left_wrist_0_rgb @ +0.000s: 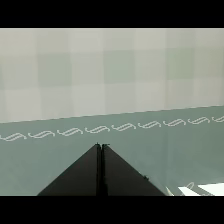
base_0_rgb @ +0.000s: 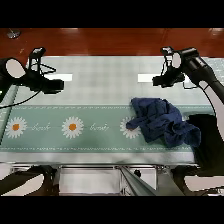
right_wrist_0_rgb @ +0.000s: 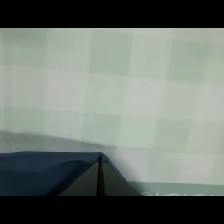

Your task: Fold the shirts.

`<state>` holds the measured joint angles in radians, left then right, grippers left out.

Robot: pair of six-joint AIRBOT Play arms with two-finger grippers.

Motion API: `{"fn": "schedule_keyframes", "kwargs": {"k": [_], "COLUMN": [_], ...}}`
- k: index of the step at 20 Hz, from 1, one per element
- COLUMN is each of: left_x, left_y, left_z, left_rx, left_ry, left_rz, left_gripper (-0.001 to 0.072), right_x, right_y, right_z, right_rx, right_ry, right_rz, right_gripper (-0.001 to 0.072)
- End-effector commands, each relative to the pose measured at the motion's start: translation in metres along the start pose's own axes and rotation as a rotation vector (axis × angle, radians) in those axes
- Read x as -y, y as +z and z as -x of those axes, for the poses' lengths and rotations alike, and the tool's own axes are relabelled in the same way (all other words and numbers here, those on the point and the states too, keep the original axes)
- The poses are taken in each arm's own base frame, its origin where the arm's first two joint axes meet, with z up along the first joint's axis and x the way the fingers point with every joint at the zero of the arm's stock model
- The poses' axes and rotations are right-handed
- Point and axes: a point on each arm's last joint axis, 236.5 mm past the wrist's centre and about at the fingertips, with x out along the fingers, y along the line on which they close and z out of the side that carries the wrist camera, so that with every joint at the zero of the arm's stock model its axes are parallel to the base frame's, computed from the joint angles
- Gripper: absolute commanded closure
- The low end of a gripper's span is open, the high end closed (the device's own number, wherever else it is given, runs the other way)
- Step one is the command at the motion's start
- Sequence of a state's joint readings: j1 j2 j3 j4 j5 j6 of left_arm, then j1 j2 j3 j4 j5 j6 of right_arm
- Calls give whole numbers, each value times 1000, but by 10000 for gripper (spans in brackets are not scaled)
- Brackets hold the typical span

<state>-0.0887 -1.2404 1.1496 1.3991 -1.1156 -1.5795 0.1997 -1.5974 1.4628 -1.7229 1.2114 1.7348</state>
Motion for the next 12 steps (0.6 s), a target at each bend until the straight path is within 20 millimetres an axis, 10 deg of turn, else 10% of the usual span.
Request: {"fn": "schedule_keyframes", "kwargs": {"k": [1, 12], "left_x": [-1, -1], "left_y": [0, 0], "left_z": [0, 0], "left_rx": [-1, 2], "left_ry": [1, 1], "left_rz": [1, 1], "left_gripper": [686, 686], "right_x": [0, -2], "right_y": [0, 3], "right_z": [0, 0], "right_rx": [1, 11], "right_ry": [1, 6], "right_rz": [0, -2], "right_gripper": [686, 686]}}
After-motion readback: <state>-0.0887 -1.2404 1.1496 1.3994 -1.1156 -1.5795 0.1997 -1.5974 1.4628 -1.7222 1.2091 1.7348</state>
